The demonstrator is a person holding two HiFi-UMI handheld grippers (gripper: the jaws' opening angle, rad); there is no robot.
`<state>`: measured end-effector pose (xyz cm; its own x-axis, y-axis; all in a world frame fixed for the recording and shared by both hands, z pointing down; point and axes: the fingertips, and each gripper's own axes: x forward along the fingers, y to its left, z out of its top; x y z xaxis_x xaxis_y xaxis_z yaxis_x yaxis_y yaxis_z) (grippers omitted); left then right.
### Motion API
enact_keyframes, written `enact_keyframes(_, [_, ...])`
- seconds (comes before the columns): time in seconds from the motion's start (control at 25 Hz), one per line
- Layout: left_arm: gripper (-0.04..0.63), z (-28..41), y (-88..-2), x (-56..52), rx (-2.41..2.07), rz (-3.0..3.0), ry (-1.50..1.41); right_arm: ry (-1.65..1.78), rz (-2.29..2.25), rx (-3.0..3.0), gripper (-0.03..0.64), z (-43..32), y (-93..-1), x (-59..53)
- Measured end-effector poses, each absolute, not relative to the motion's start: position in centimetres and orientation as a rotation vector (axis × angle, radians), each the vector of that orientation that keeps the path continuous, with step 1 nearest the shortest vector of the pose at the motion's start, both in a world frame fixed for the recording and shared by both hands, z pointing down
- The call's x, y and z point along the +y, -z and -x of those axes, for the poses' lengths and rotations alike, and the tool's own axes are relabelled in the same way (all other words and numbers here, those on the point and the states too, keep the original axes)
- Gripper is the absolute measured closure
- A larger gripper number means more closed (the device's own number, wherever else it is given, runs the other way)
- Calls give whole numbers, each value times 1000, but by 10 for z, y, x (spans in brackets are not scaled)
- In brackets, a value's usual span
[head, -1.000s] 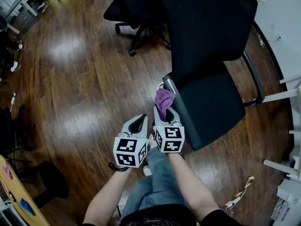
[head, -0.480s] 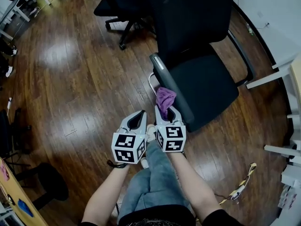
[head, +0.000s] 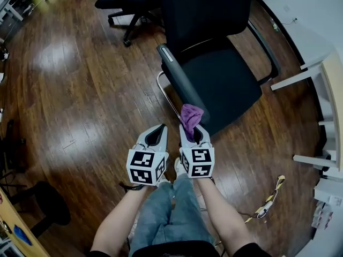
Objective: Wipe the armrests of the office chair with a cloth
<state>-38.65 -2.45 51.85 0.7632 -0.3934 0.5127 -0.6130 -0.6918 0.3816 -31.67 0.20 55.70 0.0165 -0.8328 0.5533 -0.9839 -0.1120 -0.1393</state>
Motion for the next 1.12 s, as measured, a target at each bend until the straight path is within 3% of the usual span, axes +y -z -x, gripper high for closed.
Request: enact_keyframes(1.12, [591,354,-632,52,-887,-2470,-494,-613,-1835,-2003,518,298,-703,73])
